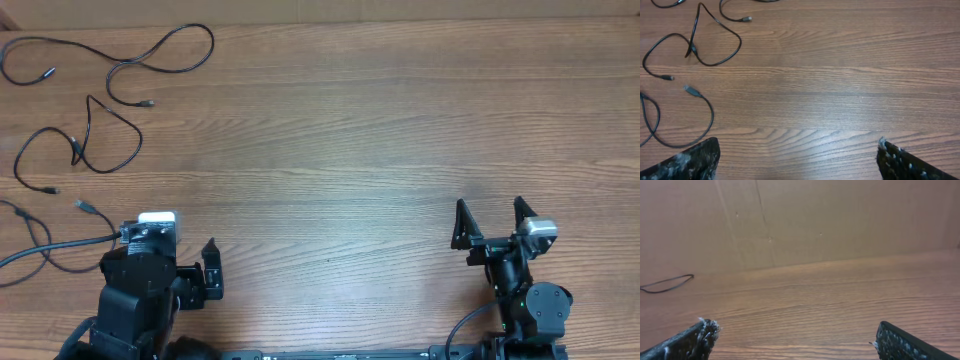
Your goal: Untangle cables
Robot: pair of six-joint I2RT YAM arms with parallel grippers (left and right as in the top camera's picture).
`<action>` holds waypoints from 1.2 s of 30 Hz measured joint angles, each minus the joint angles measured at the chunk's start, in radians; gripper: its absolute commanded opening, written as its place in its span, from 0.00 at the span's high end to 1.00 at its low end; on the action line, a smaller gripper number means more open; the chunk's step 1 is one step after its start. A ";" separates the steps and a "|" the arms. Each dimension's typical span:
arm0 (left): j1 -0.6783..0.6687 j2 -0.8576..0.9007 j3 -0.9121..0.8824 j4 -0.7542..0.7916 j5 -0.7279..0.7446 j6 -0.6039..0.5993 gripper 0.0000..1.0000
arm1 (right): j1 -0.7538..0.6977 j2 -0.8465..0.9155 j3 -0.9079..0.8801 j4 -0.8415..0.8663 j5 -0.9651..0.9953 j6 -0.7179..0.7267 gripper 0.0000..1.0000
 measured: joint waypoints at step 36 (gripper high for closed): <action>0.000 0.000 0.000 0.000 0.000 0.000 0.01 | 0.000 0.000 0.000 0.000 0.000 -0.129 0.00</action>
